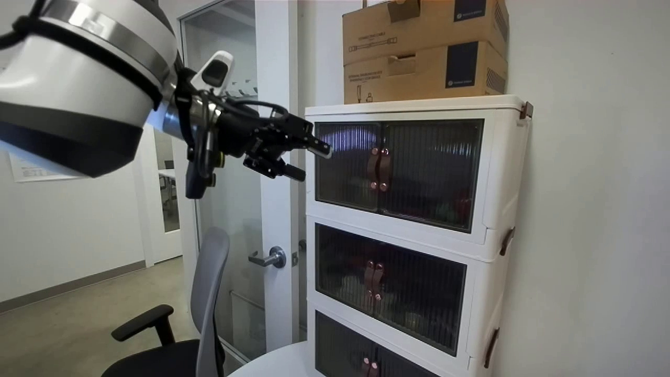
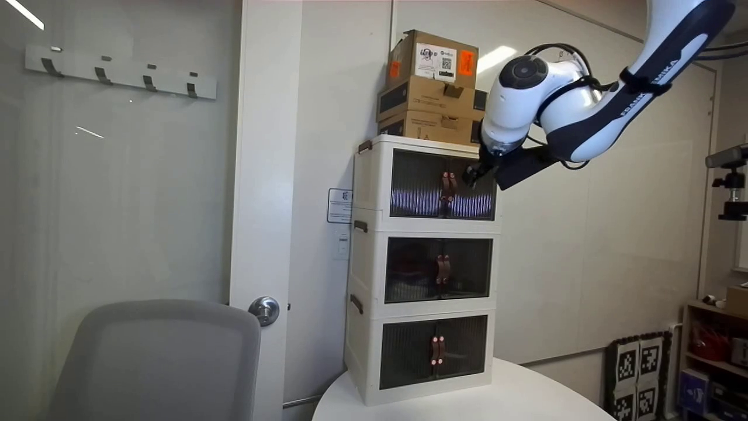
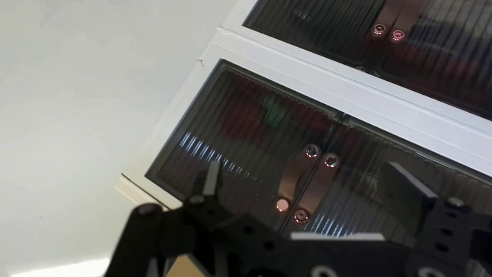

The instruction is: Open the top drawer.

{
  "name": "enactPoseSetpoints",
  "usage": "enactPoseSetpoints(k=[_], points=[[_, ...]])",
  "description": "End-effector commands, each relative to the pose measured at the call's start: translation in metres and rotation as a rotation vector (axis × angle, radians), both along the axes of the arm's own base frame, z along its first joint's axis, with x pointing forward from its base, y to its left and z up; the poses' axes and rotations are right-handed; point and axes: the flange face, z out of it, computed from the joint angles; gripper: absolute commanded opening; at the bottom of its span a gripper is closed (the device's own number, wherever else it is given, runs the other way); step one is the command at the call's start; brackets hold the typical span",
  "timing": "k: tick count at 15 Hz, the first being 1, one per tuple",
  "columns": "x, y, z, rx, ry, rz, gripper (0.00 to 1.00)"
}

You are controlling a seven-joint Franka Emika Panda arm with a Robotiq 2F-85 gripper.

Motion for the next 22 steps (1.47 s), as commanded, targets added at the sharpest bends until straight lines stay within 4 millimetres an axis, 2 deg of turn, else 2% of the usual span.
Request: enactPoseSetpoints(k=[1,5,8,12,22], points=[[0.020,-0.008,-0.038,-0.007,-0.108,-0.128,1.00],[0.044,-0.023,-0.084,0.005,-0.229,-0.233,1.00],[0.060,-0.029,-0.099,-0.004,-0.338,-0.291,1.00],[0.074,-0.034,-0.106,-0.023,-0.500,-0.374,1.00],[0.103,-0.023,-0.114,0.008,-0.919,-0.449,1.00]])
